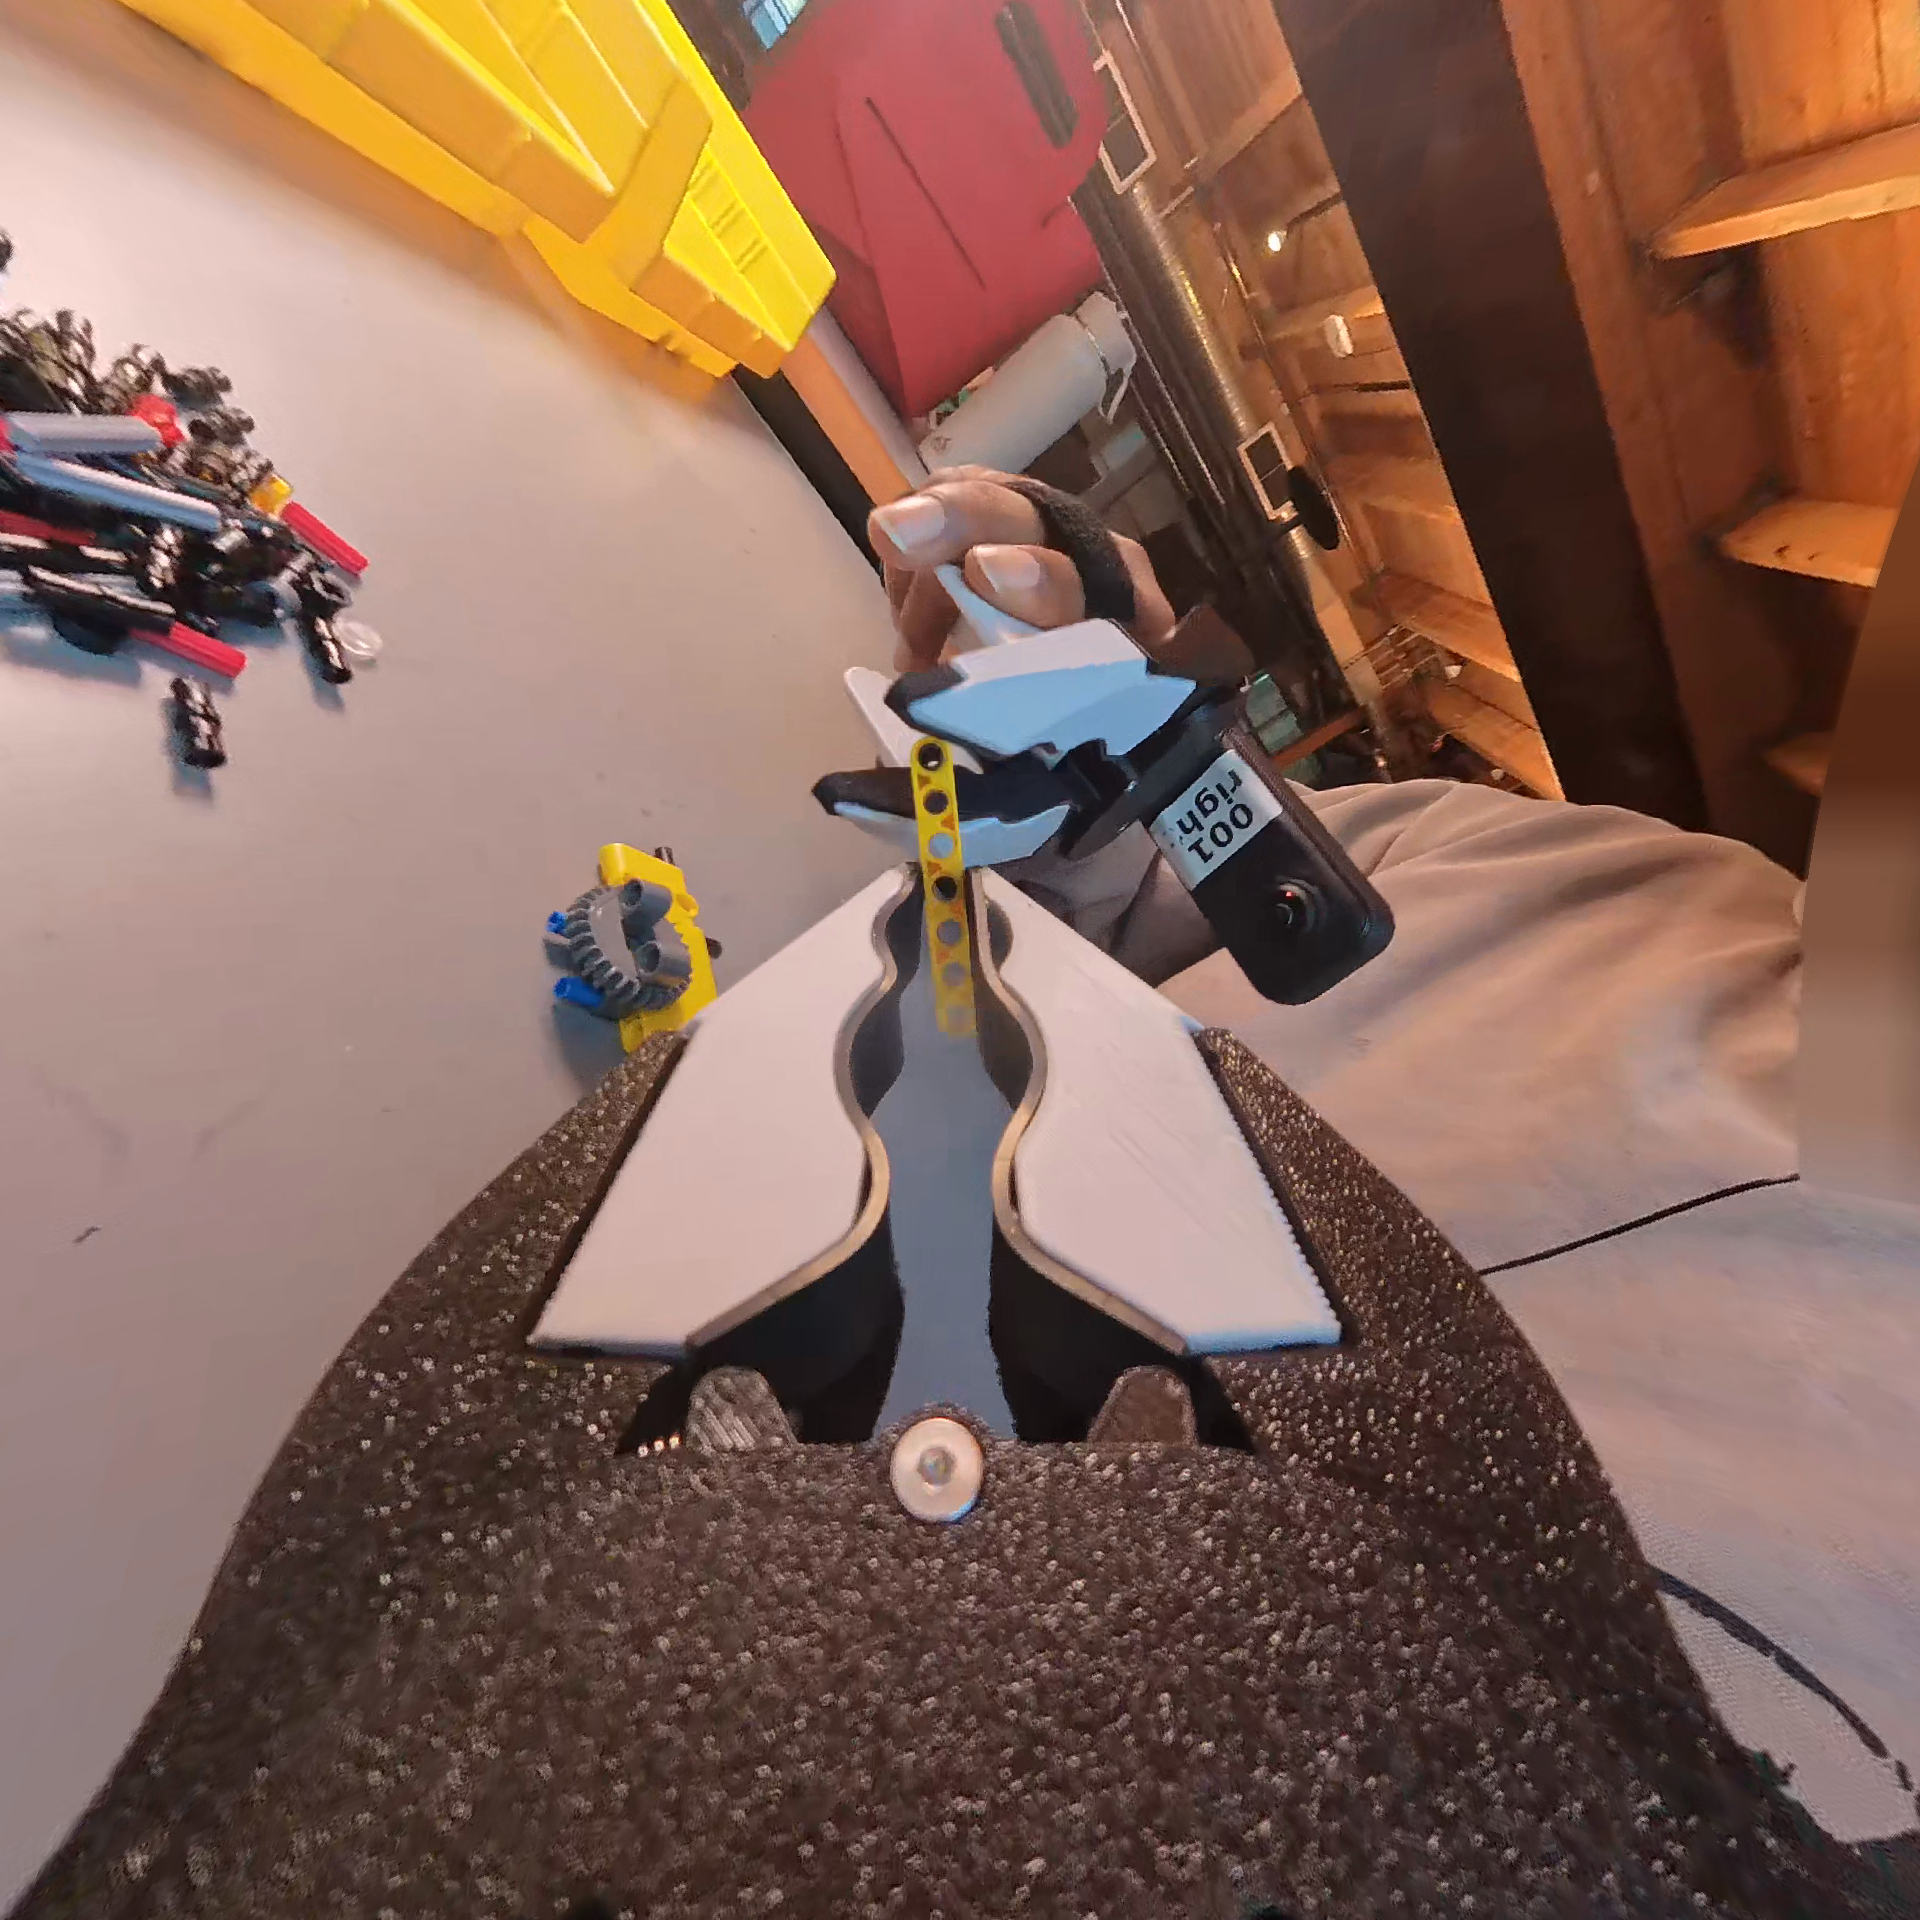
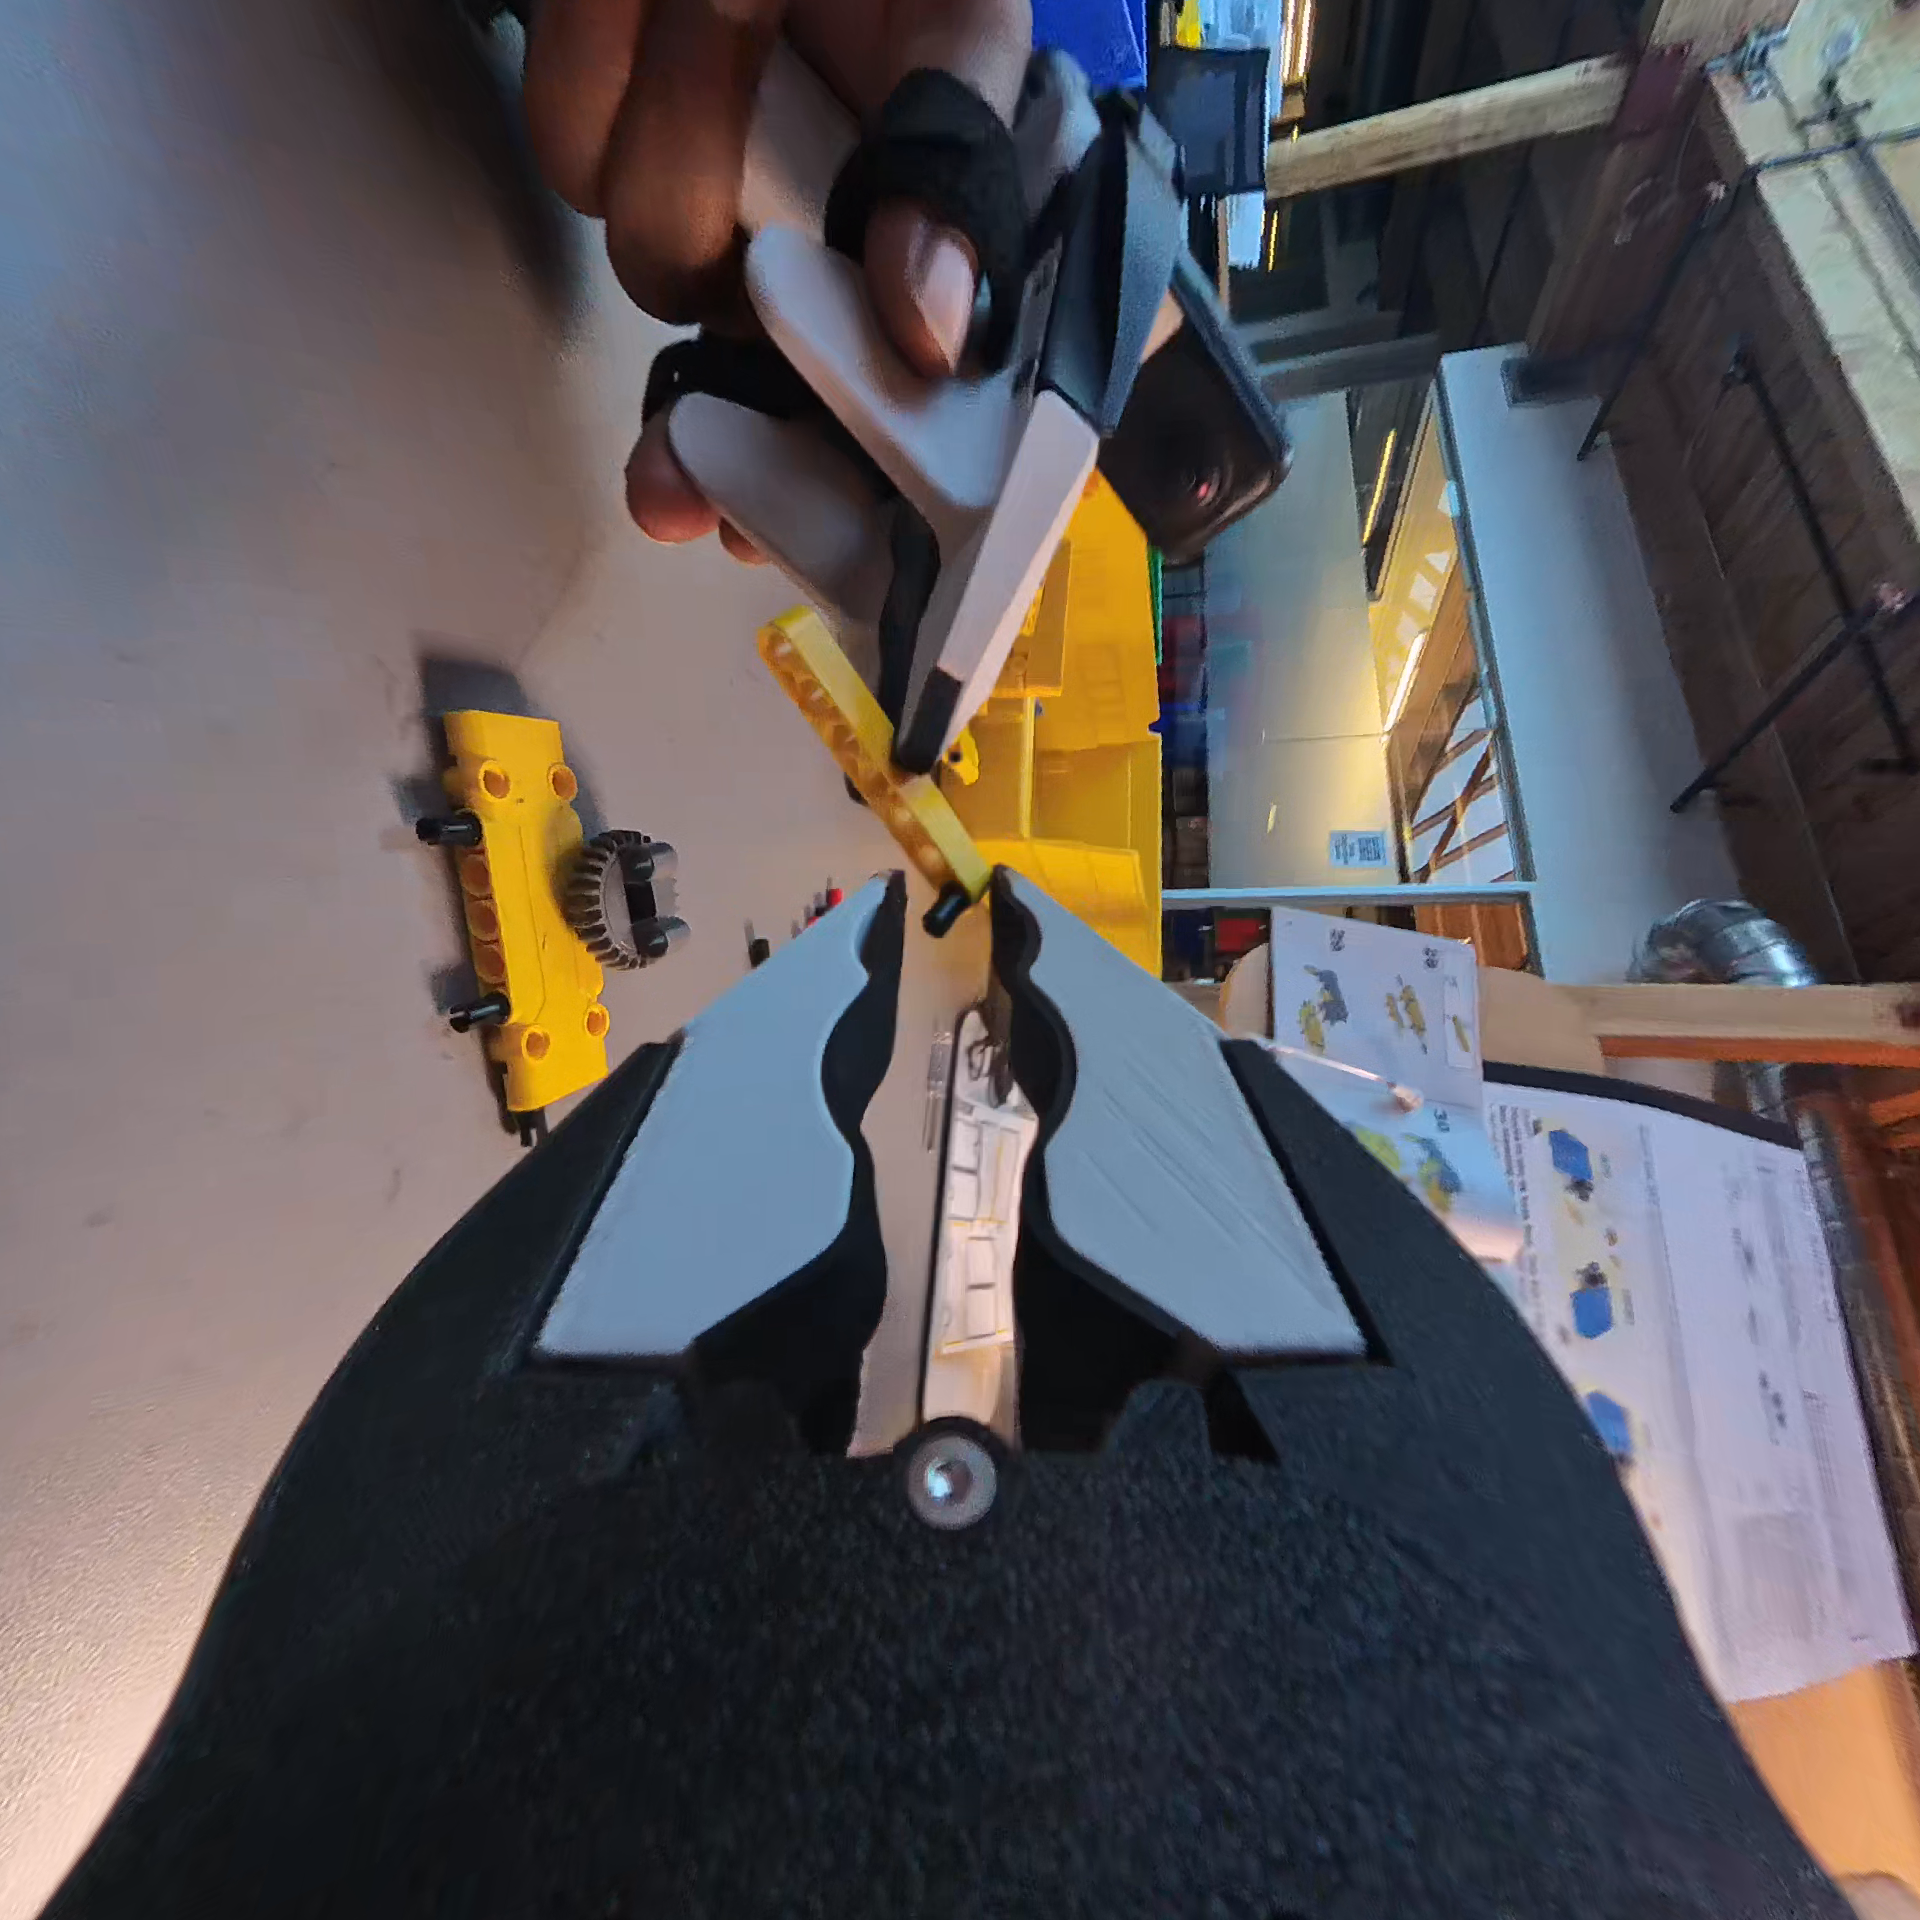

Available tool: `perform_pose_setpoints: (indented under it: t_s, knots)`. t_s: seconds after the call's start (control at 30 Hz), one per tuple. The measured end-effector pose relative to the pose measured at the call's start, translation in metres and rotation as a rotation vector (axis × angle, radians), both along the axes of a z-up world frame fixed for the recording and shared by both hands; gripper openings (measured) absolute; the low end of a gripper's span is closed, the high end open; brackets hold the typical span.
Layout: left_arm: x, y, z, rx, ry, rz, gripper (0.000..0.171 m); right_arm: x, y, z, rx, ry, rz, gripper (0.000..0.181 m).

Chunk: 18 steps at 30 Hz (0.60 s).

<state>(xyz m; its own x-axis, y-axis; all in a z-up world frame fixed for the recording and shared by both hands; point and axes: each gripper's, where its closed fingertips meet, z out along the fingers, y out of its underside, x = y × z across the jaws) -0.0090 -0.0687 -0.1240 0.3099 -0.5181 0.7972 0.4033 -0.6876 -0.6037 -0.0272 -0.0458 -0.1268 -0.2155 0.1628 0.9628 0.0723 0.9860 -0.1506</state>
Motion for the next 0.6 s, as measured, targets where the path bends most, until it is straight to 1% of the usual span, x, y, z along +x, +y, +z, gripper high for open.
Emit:
perform_pose_setpoints:
  t_s: [0.07, 0.1, 0.13, 0.17, 0.2, 0.23, 0.27, 0.3, 0.33, 0.37, 0.43, 0.5, 0.6]
  knots:
    - [-0.005, 0.002, 0.004, 0.039, 0.017, 0.029, 0.006, 0.0, 0.008, -0.002, -0.096, -0.033, -0.029, 0.018]
    - [-0.008, 0.002, 0.008, 0.074, 0.027, 0.047, 0.006, 0.001, 0.012, -0.003, -0.197, -0.046, -0.042, 0.02]
    - [-0.011, 0.002, 0.014, 0.114, 0.037, 0.061, 0.006, 0.001, 0.015, -0.006, -0.354, -0.09, -0.052, 0.027]
    - [-0.014, 0.003, 0.017, 0.151, 0.061, 0.086, 0.006, 0.003, 0.016, -0.01, -0.552, -0.151, -0.053, 0.034]
    - [-0.018, 0.005, 0.018, 0.182, 0.105, 0.118, 0.006, 0.005, 0.014, -0.007, -0.766, -0.192, -0.04, 0.04]
    - [-0.02, 0.005, 0.017, 0.213, 0.155, 0.139, 0.006, 0.007, 0.011, -0.001, -0.968, -0.225, -0.008, 0.045]
    - [-0.021, 0.005, 0.018, 0.246, 0.199, 0.152, 0.006, 0.008, 0.008, 0.007, -1.132, -0.257, 0.03, 0.048]
    - [-0.021, 0.005, 0.019, 0.279, 0.239, 0.162, 0.006, 0.01, 0.004, 0.015, -1.247, -0.277, 0.071, 0.047]
    - [-0.02, 0.005, 0.019, 0.308, 0.28, 0.169, 0.006, 0.011, 0.0, 0.022, -1.32, -0.291, 0.111, 0.043]
    - [-0.018, 0.005, 0.018, 0.334, 0.325, 0.174, 0.006, 0.013, -0.004, 0.025, -1.358, -0.309, 0.135, 0.036]
    - [-0.014, 0.004, 0.015, 0.385, 0.424, 0.174, 0.006, 0.013, -0.01, 0.026, -1.372, -0.327, 0.15, 0.029]
    - [-0.009, 0.003, 0.01, 0.413, 0.504, 0.162, 0.007, 0.013, -0.012, 0.025, -1.368, -0.334, 0.143, 0.027]
    - [0.0, 0.0, 0.007, 0.431, 0.524, 0.128, 0.007, 0.013, -0.015, 0.022, -1.36, -0.352, 0.138, 0.014]
